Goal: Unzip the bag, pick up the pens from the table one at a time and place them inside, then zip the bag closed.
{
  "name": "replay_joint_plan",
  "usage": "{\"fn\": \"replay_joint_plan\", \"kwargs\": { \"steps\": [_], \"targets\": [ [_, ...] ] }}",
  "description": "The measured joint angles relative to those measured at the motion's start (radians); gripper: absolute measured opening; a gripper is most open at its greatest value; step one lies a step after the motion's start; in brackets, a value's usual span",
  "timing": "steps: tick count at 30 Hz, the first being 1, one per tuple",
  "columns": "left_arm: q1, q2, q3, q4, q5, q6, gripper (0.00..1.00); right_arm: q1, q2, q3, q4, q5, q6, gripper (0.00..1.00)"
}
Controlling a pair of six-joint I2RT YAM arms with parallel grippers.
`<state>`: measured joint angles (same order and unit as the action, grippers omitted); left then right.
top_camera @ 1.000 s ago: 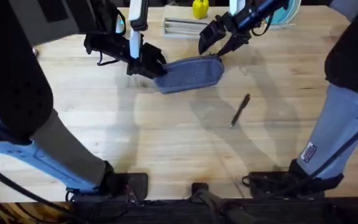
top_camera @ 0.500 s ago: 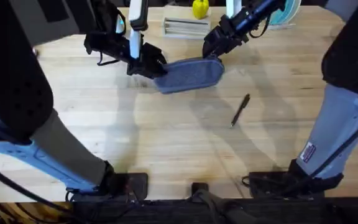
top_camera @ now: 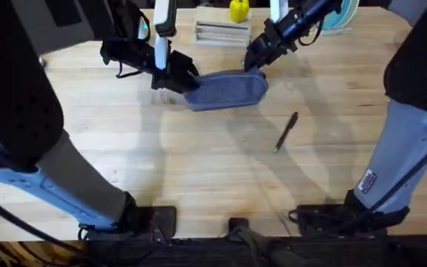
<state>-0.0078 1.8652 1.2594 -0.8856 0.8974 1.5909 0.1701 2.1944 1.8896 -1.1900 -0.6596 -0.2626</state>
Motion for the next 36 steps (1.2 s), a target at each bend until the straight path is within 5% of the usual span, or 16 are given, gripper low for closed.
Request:
{"fn": "replay_joint_plan", "kwargs": {
  "steps": [23, 36],
  "targets": [
    [0.006, 0.0, 0.0, 0.005, 0.0, 0.0, 0.042, -0.011, -0.002, 0.178, -0.097, 0.032, 0.004, 0.03],
    [0.006, 0.0, 0.0, 0.004, 0.0, 0.0, 0.042, 0.093, -0.002, 0.185, -0.06, 0.061, 0.061, 0.03]
  ]
}}
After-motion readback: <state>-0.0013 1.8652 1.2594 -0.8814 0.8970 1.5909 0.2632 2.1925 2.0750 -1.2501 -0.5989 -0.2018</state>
